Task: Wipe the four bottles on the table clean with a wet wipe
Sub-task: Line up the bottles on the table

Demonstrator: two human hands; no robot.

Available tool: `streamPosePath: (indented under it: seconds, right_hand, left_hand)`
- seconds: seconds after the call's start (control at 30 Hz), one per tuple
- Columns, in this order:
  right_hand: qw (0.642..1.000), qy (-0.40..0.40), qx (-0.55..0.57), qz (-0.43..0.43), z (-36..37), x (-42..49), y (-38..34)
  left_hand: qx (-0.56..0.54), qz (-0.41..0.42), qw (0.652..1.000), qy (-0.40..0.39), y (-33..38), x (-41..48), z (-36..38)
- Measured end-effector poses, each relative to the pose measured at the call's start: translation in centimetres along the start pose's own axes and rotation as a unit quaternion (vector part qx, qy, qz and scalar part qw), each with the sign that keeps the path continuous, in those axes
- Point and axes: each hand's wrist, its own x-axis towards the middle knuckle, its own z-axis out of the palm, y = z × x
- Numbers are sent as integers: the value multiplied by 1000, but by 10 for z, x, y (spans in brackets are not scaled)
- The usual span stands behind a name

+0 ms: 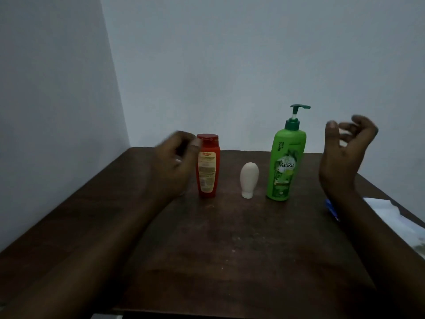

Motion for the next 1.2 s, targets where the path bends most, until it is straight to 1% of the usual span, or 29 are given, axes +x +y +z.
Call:
streamPosePath:
  seconds: [0.07, 0.13, 0.17, 0.23, 0.37, 0.43, 0.53, 0.6, 0.67, 0.87, 1.0, 1.2]
  right_hand:
    - [995, -53, -11, 80, -10, -9, 30]
    - [977, -132, -5, 165, -13, -15, 42]
    - [963, -177, 1, 203, -13, -16, 42]
    - [934, -252, 4, 252, -9, -19, 45]
    - [898, -327, 1, 295, -8, -28, 54]
    - [884, -350, 13, 310, -8, -32, 60]
    - [869, -378, 22, 319, -11, -34, 66]
    - [862, -390, 28, 322, -12, -33, 69]
    - [858, -402, 19, 318, -13, -32, 70]
    - [845, -431, 12, 316, -14, -33, 65]
    - [846, -441, 0, 301, -14, -34, 64]
    - [844, -441, 3, 303, -15, -36, 65]
  left_hand:
    - [-59, -52, 991, -106, 21, -9, 42]
    - [-54, -81, 979, -181, 24, -18, 80]
    - [-39, -93, 975, -200, 21, -21, 96]
    - [-35, -135, 969, -205, 18, -26, 115]
    - [-45, -263, 948, -174, 1, -33, 143]
    - [-39, -302, 941, -150, -12, -33, 149]
    - [-91, -325, 930, -147, -27, -30, 152]
    - [-90, -322, 928, -167, -31, -29, 153]
    - [-57, -315, 931, -175, -36, -30, 157]
    - [-18, -301, 939, -163, -41, -30, 159]
    - [-14, -308, 937, -167, -42, -27, 158]
    - [1, -303, 936, -180, -41, -28, 156]
